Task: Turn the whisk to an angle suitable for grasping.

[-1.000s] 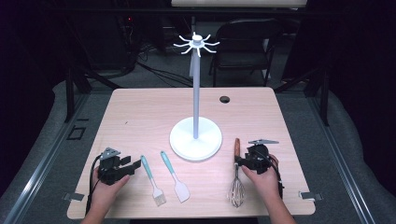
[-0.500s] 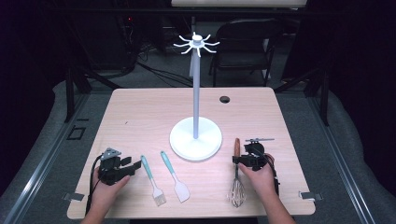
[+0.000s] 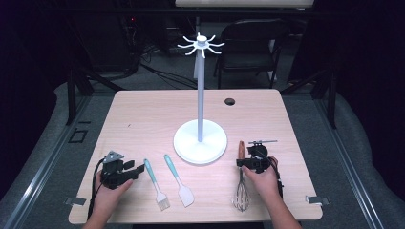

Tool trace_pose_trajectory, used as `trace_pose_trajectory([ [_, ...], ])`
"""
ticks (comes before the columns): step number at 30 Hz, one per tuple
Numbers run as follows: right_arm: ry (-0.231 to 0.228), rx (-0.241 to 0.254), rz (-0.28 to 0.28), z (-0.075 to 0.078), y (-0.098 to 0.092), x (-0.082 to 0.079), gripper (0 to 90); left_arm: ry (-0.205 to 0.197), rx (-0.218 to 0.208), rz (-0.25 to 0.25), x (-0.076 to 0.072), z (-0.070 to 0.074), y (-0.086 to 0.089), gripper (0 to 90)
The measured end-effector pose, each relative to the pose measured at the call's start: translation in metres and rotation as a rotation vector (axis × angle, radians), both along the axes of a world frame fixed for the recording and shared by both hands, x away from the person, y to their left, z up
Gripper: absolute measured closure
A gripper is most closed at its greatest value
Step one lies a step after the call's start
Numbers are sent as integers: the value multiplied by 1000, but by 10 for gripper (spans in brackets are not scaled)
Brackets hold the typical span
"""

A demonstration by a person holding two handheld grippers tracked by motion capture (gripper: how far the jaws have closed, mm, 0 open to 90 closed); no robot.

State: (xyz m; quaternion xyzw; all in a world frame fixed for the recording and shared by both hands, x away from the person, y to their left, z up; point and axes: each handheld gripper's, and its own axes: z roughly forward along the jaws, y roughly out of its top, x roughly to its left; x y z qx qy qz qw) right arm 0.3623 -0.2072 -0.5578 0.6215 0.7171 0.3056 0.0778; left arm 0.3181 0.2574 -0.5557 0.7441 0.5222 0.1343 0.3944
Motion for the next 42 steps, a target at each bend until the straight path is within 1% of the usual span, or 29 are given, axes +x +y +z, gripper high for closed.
trace_pose_trajectory([
  [2,-1,-22,10,3,1,1,634,5,6,-4,0,0,0,469],
  [3,-1,-22,10,3,1,1,634,6,6,-1,0,0,0,469],
  [5,-6,-42,18,5,2,2,652,2,2,3,0,0,0,469],
  [6,-4,-61,25,5,3,2,659,3,2,3,0,0,0,468],
  [8,-8,-71,37,7,5,2,668,6,4,-2,0,1,1,468],
  [11,-9,-77,37,7,5,1,671,5,5,-2,0,0,2,469],
  [12,-7,-75,45,8,5,1,672,7,5,-2,0,0,2,469],
  [14,-9,-66,41,8,4,1,662,7,6,-1,0,0,1,469],
  [19,-2,-15,28,10,-1,4,639,5,6,0,0,0,2,469],
  [23,2,-11,14,9,-3,5,640,7,7,0,0,0,2,469],
  [26,26,9,2,8,-6,8,638,7,7,-1,0,0,2,469],
  [27,26,17,-4,7,-6,9,638,7,7,-1,0,0,2,469],
  [29,32,21,-1,7,-6,9,638,7,7,1,0,0,2,469],
  [30,38,12,2,6,-6,10,634,4,4,1,0,0,2,469],
  [33,52,19,3,3,-4,12,633,4,4,1,1,0,2,468],
  [34,60,9,6,3,-4,12,633,4,4,1,1,0,2,469],
  [36,68,21,7,1,-3,12,626,4,4,1,1,0,3,469],
  [37,75,11,7,1,-2,12,619,4,3,2,1,0,3,469],
  [38,75,11,7,1,-2,12,619,3,5,4,1,-1,3,469],
  [42,81,33,6,1,-2,12,613,3,4,5,1,-1,3,468],
])
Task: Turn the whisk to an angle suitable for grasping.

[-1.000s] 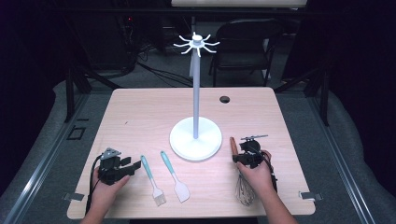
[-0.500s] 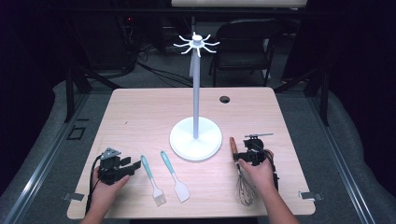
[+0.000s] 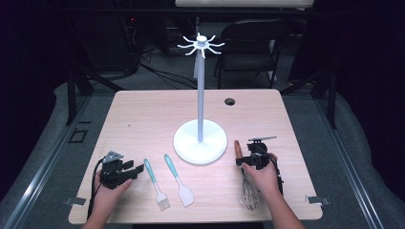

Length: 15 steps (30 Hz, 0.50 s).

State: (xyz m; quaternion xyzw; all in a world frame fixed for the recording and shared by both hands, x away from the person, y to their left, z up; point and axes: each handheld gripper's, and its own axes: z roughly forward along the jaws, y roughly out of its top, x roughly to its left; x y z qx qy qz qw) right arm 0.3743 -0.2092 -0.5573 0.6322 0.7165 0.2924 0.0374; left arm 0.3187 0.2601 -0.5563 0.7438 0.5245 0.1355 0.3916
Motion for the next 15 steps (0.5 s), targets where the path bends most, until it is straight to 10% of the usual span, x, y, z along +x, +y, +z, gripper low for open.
trace_pose_trajectory([
  [15,-1,43,-32,-1,-1,0,646,4,-1,1,0,-1,0,468],
])
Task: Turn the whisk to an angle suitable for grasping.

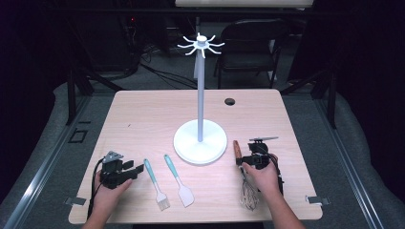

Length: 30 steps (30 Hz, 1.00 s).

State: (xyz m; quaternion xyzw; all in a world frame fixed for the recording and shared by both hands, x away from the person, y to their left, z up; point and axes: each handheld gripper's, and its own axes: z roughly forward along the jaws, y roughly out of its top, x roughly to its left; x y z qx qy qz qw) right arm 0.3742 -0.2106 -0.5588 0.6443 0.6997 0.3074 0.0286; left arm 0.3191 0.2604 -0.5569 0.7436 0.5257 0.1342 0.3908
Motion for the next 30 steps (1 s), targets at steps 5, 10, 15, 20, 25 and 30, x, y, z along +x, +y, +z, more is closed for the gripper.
trace_pose_trajectory([
  [5,25,17,0,-2,0,1,644,-1,-2,-1,0,0,0,468],
  [10,23,1,-7,-2,3,1,647,0,-2,-1,0,0,0,469],
  [15,20,-27,-4,-1,7,1,649,0,-2,-1,0,0,0,468],
  [20,-2,-98,2,0,15,0,660,2,-1,-2,1,-1,0,467],
  [25,4,-112,9,1,16,0,681,1,-4,-1,0,-1,1,466],
  [30,10,-121,11,1,15,0,701,2,-2,-1,1,-1,1,466],
])
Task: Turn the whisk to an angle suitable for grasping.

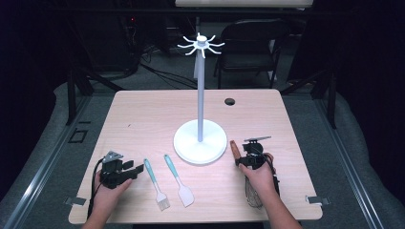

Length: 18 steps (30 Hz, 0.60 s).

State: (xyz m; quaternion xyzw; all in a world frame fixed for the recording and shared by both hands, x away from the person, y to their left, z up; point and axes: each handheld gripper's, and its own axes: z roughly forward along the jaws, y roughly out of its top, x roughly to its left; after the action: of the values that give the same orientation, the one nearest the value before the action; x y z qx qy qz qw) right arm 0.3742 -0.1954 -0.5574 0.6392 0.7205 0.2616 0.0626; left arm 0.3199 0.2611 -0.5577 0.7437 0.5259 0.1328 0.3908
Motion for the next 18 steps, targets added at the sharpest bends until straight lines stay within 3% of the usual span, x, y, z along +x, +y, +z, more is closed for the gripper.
trace_pose_trajectory([
  [9,8,5,12,1,-2,0,704,0,0,2,0,0,0,466],
  [18,-46,34,28,8,-6,-6,707,-1,0,-1,0,0,0,466],
])
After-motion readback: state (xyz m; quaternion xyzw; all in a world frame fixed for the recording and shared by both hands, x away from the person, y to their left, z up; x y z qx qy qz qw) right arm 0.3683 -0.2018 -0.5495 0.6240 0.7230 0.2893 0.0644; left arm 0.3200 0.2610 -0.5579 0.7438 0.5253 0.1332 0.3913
